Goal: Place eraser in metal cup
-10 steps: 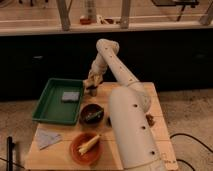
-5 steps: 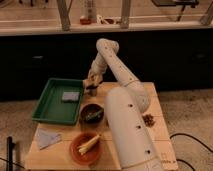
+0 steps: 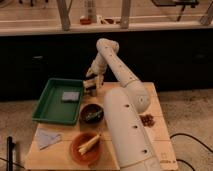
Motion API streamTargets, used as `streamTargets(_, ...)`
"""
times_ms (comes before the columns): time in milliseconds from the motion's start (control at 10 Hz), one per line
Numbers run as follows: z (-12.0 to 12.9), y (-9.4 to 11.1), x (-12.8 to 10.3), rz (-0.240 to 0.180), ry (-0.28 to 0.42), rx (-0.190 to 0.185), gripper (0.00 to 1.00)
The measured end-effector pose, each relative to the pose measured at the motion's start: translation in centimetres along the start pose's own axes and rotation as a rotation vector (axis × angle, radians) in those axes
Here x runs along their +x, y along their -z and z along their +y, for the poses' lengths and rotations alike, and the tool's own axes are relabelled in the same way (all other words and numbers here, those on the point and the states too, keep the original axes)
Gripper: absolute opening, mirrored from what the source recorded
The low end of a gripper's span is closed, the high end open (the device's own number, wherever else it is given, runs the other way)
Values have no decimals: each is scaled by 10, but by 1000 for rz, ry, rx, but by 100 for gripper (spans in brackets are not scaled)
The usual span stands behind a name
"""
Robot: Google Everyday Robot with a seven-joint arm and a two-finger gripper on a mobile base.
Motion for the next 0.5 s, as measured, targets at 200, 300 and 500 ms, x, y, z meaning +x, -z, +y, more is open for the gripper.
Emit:
streamTargets(200,1,1,1,-1,-1,1,80)
streamTargets(300,1,0,0,-3,3,0,80)
streamTargets(500,2,0,-2,-6,6,1,80)
